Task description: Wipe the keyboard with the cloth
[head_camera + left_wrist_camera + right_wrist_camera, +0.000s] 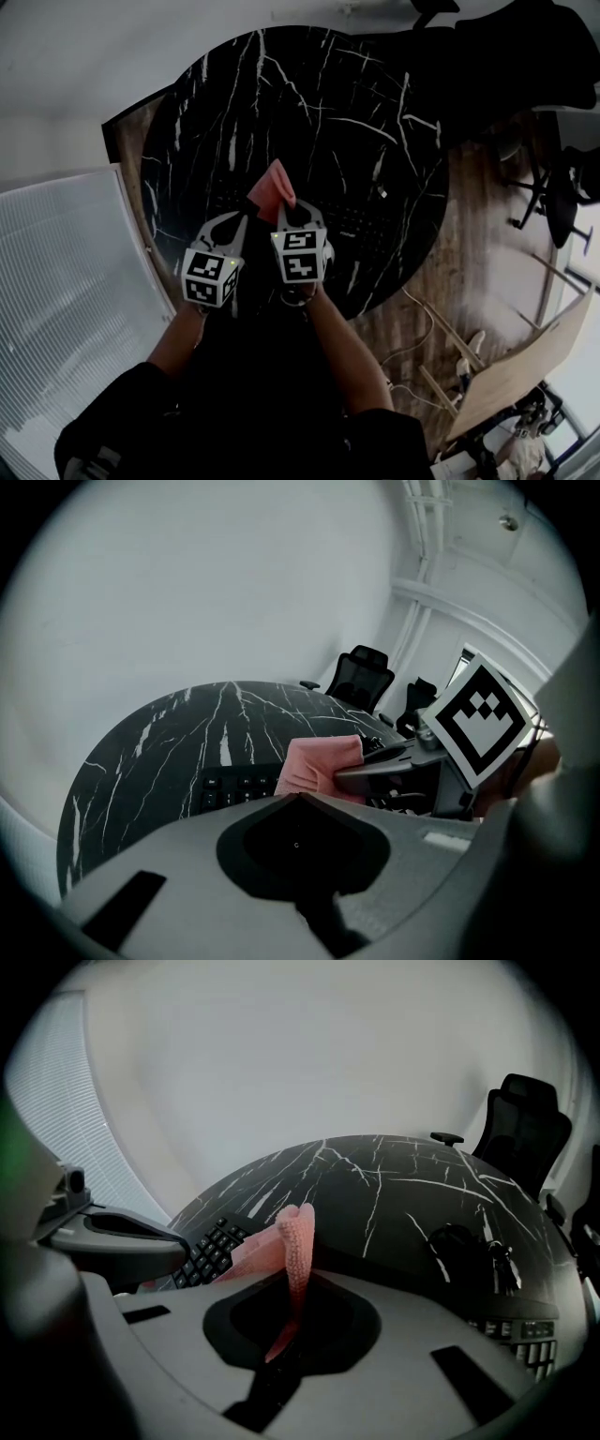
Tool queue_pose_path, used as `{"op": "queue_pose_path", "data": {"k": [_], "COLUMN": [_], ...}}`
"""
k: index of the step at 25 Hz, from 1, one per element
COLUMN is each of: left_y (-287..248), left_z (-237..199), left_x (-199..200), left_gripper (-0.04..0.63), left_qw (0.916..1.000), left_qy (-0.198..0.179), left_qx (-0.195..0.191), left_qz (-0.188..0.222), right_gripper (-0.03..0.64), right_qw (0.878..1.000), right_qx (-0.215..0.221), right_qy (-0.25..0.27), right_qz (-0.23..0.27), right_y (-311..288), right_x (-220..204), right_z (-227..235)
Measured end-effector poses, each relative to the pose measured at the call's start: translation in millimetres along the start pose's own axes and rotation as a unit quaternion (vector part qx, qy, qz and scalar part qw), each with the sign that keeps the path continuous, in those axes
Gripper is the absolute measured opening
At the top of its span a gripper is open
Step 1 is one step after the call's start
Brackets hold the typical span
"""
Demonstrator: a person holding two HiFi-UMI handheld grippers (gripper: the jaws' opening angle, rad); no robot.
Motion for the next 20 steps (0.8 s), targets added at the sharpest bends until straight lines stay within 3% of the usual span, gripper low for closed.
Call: {"op": "queue_pose_path", "data": {"k": [20], "left_y": [-23.4], "left_z": [63.8], "left_x": [5.4], "left_gripper": [-0.002], "left_qw": [0.9992], "left_qy": [-0.033], "left_qx": [-0.02], "left_qz": [-0.014], "right_gripper": [0.006], "right_qw": [0.999], "right_qx": [-0.028], "right_qy": [-0.047], "right_qz": [0.004], "right_y": [33.4], "right_x": [-46.4], "right_z": [61.2]}}
Point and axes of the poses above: the fingertips, and each gripper's own axes: y backward along the fingers, z to its right, x out of its top, the point moved 8 cm from there along y, backward along the fingers, and after that the axes turned 14 degrees about -z, right-handed, at the moved point
